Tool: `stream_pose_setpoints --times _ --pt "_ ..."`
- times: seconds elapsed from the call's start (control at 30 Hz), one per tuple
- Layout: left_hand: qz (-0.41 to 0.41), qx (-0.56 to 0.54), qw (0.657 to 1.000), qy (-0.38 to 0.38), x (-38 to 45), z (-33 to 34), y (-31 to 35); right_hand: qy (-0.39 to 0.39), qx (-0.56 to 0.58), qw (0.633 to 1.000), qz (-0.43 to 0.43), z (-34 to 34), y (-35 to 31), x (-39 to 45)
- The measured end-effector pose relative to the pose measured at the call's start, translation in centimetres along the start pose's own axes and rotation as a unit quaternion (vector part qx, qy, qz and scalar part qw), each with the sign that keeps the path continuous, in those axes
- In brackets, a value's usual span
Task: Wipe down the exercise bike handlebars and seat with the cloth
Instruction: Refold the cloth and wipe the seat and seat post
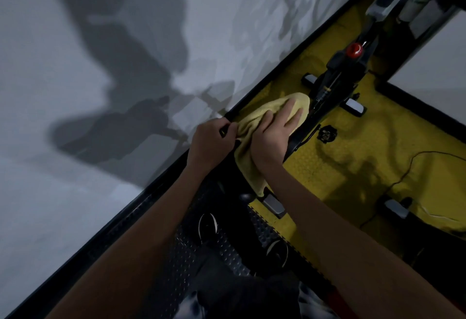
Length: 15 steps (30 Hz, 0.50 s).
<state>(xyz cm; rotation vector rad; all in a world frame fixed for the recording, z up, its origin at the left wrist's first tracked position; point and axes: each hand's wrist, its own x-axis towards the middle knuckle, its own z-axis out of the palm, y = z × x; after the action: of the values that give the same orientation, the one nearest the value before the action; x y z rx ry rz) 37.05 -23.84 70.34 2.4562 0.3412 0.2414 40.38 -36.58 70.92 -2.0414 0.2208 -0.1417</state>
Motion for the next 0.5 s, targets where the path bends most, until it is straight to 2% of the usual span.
stream_pose_setpoints --times 0.1,0.2,0.33,0.5 --pt "0.021 -0.018 1.0 0.003 -0.3 -0.4 0.2 0.016 -0.041 0.999 -0.006 -1.4 0.2 -0.4" --pt "-0.009 -0.045 0.999 0.028 -0.9 -1.3 0.6 0.017 -0.095 0.993 -0.069 -3.7 0.6 -0.4" --pt "-0.034 -0.072 0.994 0.072 -2.4 -3.4 0.6 -0.066 -0.119 0.981 -0.142 -5.1 -0.5 -0.5" --pt "-0.038 -0.076 0.99 0.111 -5.5 -7.3 -1.3 -0.126 -0.146 0.954 -0.231 -4.3 -3.6 -1.7"
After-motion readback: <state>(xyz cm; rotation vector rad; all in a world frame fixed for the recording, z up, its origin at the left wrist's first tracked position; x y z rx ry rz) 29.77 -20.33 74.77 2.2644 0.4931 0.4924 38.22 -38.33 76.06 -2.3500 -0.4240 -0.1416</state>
